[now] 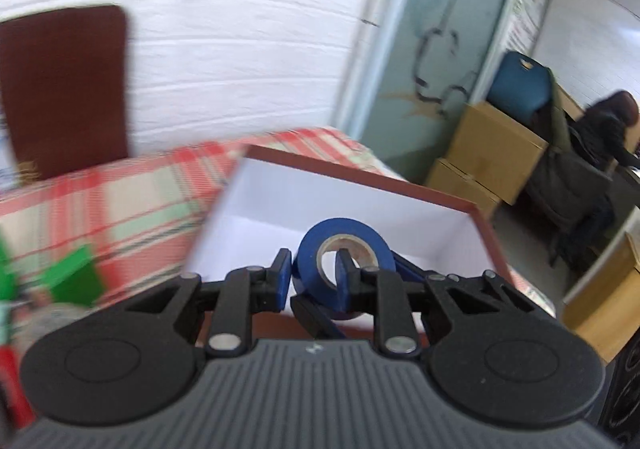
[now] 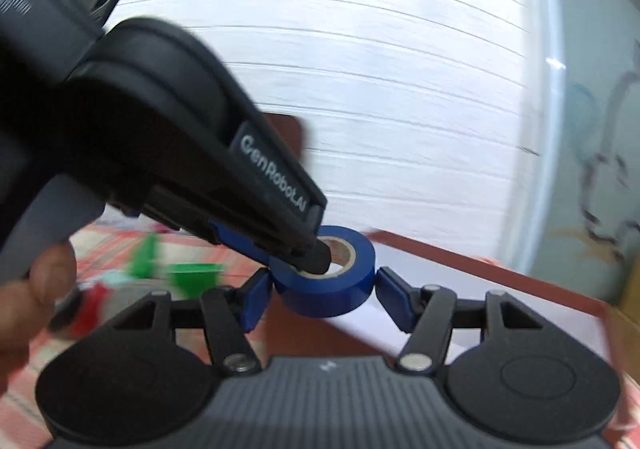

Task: Organize objects
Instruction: 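Carry the blue tape roll into the brown box and release, then grasp the black tape roll with the left gripper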

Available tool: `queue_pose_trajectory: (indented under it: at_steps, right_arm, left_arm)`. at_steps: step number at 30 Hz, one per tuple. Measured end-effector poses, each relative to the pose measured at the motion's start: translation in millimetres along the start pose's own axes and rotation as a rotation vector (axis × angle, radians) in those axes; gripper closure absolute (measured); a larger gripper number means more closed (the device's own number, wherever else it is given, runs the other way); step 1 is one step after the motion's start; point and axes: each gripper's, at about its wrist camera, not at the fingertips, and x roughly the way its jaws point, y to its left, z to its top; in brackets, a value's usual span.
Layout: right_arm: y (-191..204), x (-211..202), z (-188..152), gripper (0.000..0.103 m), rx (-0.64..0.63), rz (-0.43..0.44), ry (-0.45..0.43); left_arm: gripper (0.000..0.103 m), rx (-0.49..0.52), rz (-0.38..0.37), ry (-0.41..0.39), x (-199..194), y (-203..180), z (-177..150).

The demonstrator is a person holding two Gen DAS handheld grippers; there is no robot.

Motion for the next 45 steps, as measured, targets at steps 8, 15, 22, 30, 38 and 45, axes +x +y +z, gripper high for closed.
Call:
queue_pose_trajectory:
  at_steps: [8, 15, 22, 30, 38, 45]
  right_arm:
    - [-46, 11, -20, 0.042, 0.119, -0.026, 0.062]
    - [-8, -6, -20, 0.042, 0.089, 0.021, -0.047]
    - [65, -17, -36, 0.042, 0.038, 0.247, 0.036]
    - [188, 1, -58, 0.038, -0.215, 0.472, 0.205]
    - [268, 33, -61, 0.027, -0.42, 0.484, 0.187]
    - [283, 73, -60, 0.026, -0.382, 0.478, 0.264]
  left_arm:
    - [0.074, 0.013, 0.021, 0.105, 40, -19, -17]
    - [0.069, 0.032, 0.054, 0.008, -14, -8, -21]
    - [0.067, -0.021, 0.163, -0.023, -76, 44, -74]
    - [0.068, -0.323, 0.467, 0.017, -130, 170, -120]
    - [0.067, -0.388, 0.463, 0.045, -124, 214, -129]
    - [0.069, -0.39, 0.441, 0.06, -110, 222, -133]
